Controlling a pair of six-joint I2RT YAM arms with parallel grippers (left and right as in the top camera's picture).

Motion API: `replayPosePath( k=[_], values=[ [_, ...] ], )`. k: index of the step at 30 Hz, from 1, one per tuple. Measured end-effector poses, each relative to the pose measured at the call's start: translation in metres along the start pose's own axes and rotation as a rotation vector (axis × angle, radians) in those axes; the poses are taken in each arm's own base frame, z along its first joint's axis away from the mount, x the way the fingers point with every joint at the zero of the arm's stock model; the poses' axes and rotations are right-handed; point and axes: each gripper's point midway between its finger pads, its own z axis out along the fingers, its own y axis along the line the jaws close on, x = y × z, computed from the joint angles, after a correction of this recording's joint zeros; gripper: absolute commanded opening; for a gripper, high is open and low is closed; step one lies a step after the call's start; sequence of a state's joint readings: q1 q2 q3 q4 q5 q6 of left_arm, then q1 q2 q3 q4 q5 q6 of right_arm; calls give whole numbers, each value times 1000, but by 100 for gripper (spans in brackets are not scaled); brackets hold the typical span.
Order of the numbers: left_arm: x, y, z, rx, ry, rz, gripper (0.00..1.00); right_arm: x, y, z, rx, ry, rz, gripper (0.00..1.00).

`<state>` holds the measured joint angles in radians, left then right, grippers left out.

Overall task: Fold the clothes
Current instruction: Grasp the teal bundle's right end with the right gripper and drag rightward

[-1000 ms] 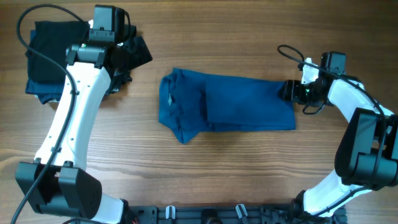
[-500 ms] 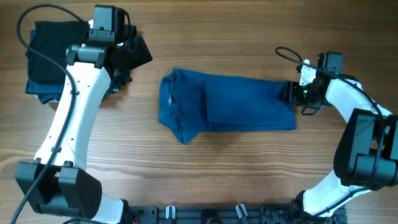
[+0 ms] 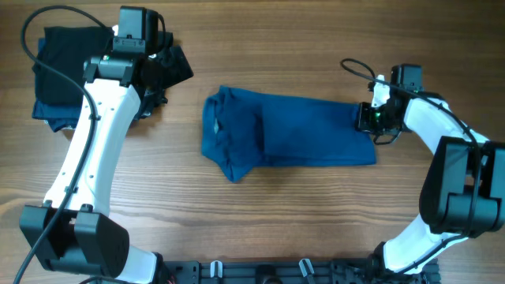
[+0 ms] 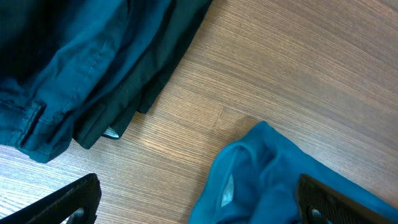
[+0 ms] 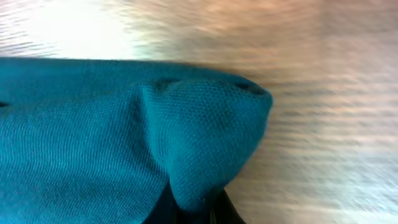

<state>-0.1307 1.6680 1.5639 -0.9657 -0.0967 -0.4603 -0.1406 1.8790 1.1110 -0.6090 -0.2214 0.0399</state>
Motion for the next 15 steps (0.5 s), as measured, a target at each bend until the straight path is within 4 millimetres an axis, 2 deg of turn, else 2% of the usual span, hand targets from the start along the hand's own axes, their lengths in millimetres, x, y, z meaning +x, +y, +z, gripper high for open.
replayPosePath(
  k=[2, 5, 8, 12, 15],
  values=[
    [0, 0, 0, 0, 0, 0, 100, 0, -11, -4, 22, 20, 33, 4],
    [0, 0, 0, 0, 0, 0, 100, -5, -37, -15, 75, 40, 99, 4],
    [0, 0, 0, 0, 0, 0, 100, -26, -68, -36, 127, -5, 155, 4],
    [0, 0, 0, 0, 0, 0, 100, -50, -83, -54, 152, -79, 159, 4],
    [0, 0, 0, 0, 0, 0, 100, -52, -83, -56, 151, -84, 150, 4]
  ],
)
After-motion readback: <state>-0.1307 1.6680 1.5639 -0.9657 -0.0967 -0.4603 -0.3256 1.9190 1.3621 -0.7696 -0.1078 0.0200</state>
